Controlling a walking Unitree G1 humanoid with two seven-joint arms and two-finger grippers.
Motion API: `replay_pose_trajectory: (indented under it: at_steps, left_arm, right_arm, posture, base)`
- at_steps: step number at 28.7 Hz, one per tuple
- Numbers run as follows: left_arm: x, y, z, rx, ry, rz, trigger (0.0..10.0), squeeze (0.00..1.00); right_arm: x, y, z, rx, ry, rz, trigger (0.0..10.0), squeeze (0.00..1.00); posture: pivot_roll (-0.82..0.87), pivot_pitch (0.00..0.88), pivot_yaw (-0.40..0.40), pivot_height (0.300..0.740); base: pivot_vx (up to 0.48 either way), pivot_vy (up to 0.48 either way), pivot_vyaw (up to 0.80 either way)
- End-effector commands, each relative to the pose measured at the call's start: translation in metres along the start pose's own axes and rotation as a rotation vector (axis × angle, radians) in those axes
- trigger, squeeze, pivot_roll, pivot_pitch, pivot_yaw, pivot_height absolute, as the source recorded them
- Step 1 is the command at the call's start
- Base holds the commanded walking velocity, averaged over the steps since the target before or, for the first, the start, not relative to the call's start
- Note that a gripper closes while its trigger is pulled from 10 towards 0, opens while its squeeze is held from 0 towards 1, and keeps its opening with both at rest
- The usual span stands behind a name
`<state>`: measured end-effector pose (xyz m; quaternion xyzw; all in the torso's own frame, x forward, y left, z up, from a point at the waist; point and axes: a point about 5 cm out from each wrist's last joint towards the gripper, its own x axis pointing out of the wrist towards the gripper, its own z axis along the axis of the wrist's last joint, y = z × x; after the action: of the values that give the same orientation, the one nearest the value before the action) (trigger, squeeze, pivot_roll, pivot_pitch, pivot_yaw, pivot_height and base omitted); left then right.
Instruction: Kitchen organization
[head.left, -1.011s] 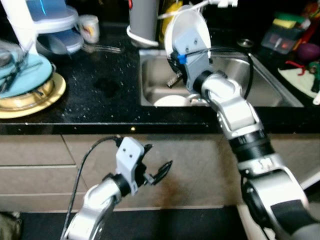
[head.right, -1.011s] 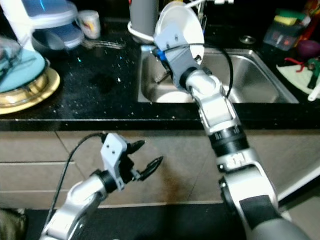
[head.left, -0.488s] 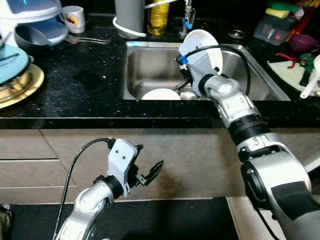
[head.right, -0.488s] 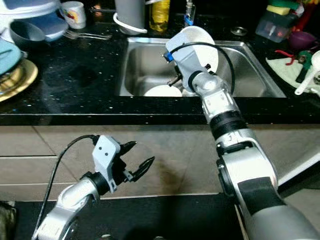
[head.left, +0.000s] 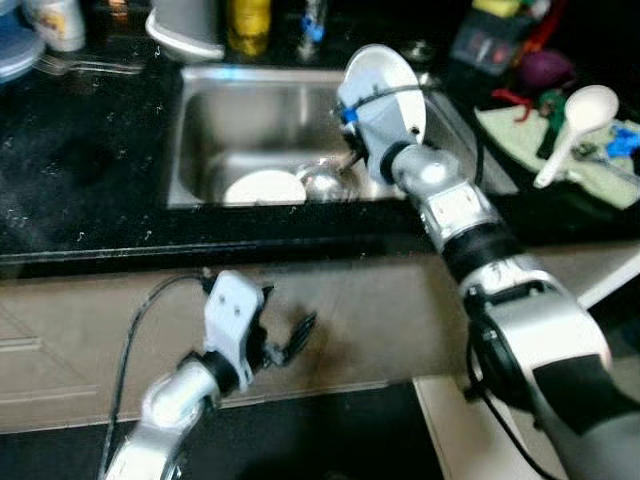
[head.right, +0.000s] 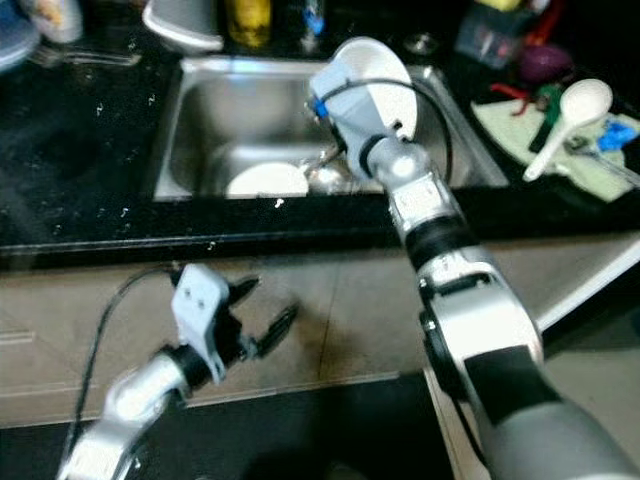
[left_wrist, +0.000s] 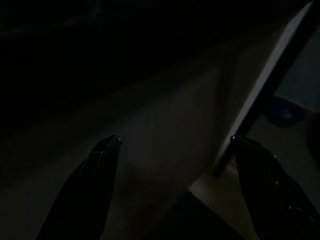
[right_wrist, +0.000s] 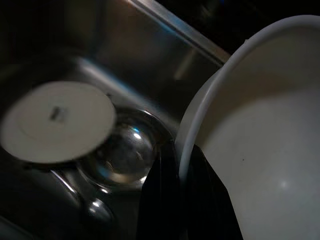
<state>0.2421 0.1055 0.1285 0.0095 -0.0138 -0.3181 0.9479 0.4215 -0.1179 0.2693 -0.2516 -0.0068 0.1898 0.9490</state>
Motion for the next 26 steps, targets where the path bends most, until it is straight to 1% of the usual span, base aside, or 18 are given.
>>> replay_pose_trajectory:
  at_steps: [1, 7, 9, 13, 16, 18, 19, 20, 21, 22, 24, 25, 26]
  left_arm:
    - [-0.003, -0.001, -0.003, -0.005, 0.016, 0.002, 10.0, 0.0]
    - [-0.002, -0.001, -0.003, -0.004, 0.015, 0.001, 10.0, 0.0]
    - [-0.002, -0.001, -0.003, -0.005, 0.018, 0.005, 10.0, 0.0]
    - [-0.002, 0.0, -0.004, -0.003, 0.019, 0.01, 10.0, 0.0]
    - [-0.004, 0.007, -0.006, 0.027, 0.036, 0.054, 10.0, 0.0]
    - [-0.004, 0.009, -0.006, 0.033, 0.04, 0.067, 10.0, 0.0]
    - [-0.006, 0.011, -0.007, 0.049, 0.05, 0.087, 10.0, 0.0]
    - [-0.011, 0.017, -0.011, 0.081, 0.081, 0.136, 10.0, 0.0]
    - [-0.013, 0.019, -0.012, 0.089, 0.088, 0.161, 10.0, 0.0]
    - [-0.013, 0.019, -0.012, 0.089, 0.088, 0.161, 10.0, 0.0]
    - [-0.018, 0.023, -0.013, 0.103, 0.097, 0.201, 10.0, 0.0]
    - [-0.022, 0.024, -0.013, 0.108, 0.101, 0.226, 10.0, 0.0]
    - [-0.023, 0.024, -0.013, 0.111, 0.102, 0.233, 10.0, 0.0]
  right_arm:
    - [0.002, 0.004, 0.003, 0.003, -0.02, 0.016, 10.0, 0.0]
    - [0.003, 0.006, 0.005, 0.006, -0.026, 0.021, 10.0, 0.0]
    - [0.005, 0.01, 0.006, 0.007, -0.027, 0.036, 10.0, 0.0]
    - [0.006, 0.013, 0.008, 0.006, -0.027, 0.046, 10.0, 0.0]
    - [0.011, 0.021, 0.018, 0.049, -0.025, 0.078, 10.0, 0.0]
    - [0.012, 0.024, 0.021, 0.059, -0.026, 0.087, 10.0, 0.0]
    - [0.014, 0.027, 0.023, 0.059, -0.022, 0.093, 10.0, 0.0]
    - [0.016, 0.033, 0.029, 0.06, -0.026, 0.111, 10.0, 0.0]
    - [0.017, 0.037, 0.03, 0.062, -0.024, 0.123, 10.0, 0.0]
    - [0.017, 0.037, 0.03, 0.062, -0.024, 0.123, 10.0, 0.0]
    - [0.019, 0.044, 0.03, 0.064, -0.01, 0.144, 10.0, 0.0]
    - [0.021, 0.052, 0.028, 0.064, 0.016, 0.154, 10.0, 0.0]
    - [0.021, 0.054, 0.027, 0.066, 0.025, 0.157, 10.0, 0.0]
  posture:
    - [0.12, 0.104, -0.158, 0.74]
    - [0.12, 0.103, -0.16, 0.74]
    - [0.12, 0.102, -0.16, 0.74]
    - [0.12, 0.102, -0.16, 0.74]
    - [0.13, 0.098, -0.168, 0.74]
    - [0.13, 0.098, -0.169, 0.74]
    - [0.14, 0.098, -0.173, 0.74]
    - [0.15, 0.099, -0.18, 0.74]
    - [0.15, 0.1, -0.183, 0.74]
    - [0.15, 0.1, -0.183, 0.74]
    - [0.16, 0.098, -0.19, 0.74]
    - [0.17, 0.099, -0.196, 0.74]
    - [0.17, 0.099, -0.196, 0.74]
  base:
    - [0.0, 0.0, 0.0]
    - [0.0, 0.0, 0.0]
    - [0.0, 0.0, 0.0]
    - [0.0, 0.0, 0.0]
    - [0.0, 0.0, 0.0]
    - [0.0, 0.0, 0.0]
    - [0.0, 0.0, 0.0]
    - [0.0, 0.0, 0.0]
    - [0.0, 0.0, 0.0]
    - [0.0, 0.0, 0.0]
    - [0.0, 0.0, 0.0]
    - [0.0, 0.0, 0.0]
    - [0.0, 0.0, 0.0]
